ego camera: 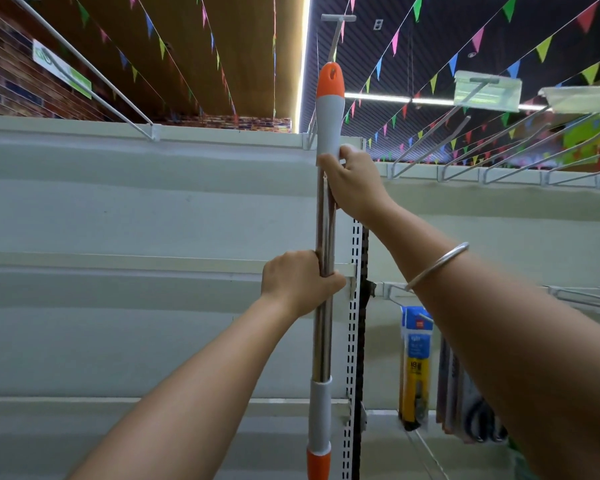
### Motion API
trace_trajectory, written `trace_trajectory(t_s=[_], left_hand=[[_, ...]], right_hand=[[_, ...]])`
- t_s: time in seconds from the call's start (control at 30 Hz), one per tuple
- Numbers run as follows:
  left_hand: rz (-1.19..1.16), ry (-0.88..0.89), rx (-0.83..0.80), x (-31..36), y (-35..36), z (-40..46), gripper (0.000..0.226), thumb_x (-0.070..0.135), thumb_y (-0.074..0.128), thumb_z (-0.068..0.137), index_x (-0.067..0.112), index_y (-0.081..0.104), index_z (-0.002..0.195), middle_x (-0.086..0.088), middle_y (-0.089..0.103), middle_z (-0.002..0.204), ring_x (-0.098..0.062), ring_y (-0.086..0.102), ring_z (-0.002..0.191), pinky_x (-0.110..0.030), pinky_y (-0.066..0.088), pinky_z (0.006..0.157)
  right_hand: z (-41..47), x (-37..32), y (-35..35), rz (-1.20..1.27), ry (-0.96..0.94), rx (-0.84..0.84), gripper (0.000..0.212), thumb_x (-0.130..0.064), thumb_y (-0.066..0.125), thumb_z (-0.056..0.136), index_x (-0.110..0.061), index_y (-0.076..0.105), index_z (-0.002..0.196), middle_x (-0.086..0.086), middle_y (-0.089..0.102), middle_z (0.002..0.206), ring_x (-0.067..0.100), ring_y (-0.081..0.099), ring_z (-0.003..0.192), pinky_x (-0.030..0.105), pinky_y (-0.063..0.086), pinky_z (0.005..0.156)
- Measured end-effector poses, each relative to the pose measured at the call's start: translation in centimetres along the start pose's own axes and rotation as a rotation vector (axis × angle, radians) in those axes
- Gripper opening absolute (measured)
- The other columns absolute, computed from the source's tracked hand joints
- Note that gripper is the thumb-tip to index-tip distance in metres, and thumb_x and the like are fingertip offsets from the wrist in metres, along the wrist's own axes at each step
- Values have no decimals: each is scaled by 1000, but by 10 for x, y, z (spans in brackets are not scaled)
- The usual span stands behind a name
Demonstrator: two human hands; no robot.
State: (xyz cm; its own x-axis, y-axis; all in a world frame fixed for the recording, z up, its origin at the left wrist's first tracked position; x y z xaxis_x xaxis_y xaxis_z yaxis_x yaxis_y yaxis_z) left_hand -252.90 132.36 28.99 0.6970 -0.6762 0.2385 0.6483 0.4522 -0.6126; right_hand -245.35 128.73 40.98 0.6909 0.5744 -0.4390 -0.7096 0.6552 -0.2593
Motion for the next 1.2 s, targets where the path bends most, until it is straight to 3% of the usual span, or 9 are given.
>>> trace_trajectory(t_s=[0.37, 0.53, 0.93, 1.1, 1.2], left_hand=[[-42, 43, 38, 6, -7, 7, 36, 39, 55, 76, 21, 37, 51, 6, 43, 50, -14, 43, 52, -23, 32, 51], [-50, 32, 55, 5, -10, 5, 35, 38, 55, 76, 19, 38, 52, 5, 45, 52, -18, 45, 56, -22, 31, 51], [-126, 70, 81, 8, -13, -2, 35, 34, 58, 76, 20, 39, 51, 6, 41, 48, -15, 41, 50, -23, 30, 49], [-153, 55, 78, 6, -14, -2, 31, 43, 50, 67, 21, 38, 50, 6, 42, 48, -17, 42, 50, -23, 30, 49], [-144, 50, 69, 6, -14, -2, 36, 37, 57, 74, 21, 36, 50, 6, 40, 48, -16, 40, 50, -24, 29, 50]], right_hand=[[4, -6, -5, 42, -62, 43, 14, -16, 46, 91, -7, 49, 81, -3, 41, 59, 10, 36, 49, 15, 28, 40], [4, -6, -3, 53, -67, 44, 15, -18, 48, 91, -7, 49, 80, -3, 40, 58, 12, 35, 52, 26, 27, 49], [0, -9, -7, 96, -77, 54, 24, -17, 49, 90, -15, 44, 66, -2, 40, 60, 11, 36, 52, 26, 30, 49], [0, -10, -8, 97, -68, 74, 23, -17, 50, 89, -14, 46, 66, -3, 40, 58, 12, 36, 51, 28, 30, 50], [1, -9, -7, 100, -53, 65, 19, -18, 50, 88, -8, 49, 72, -2, 40, 57, 15, 37, 53, 31, 31, 53]])
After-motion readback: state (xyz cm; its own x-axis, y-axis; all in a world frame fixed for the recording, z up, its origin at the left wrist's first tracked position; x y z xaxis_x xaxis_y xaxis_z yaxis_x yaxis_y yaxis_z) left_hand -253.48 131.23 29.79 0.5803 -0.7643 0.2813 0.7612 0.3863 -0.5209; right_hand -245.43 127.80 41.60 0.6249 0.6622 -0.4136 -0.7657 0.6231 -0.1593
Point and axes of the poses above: each hand's wrist, its own z-axis towards the middle knuckle, its own y-axis out of the palm, x = y × z, the point moved 10 cm from there along z, towards the middle knuckle
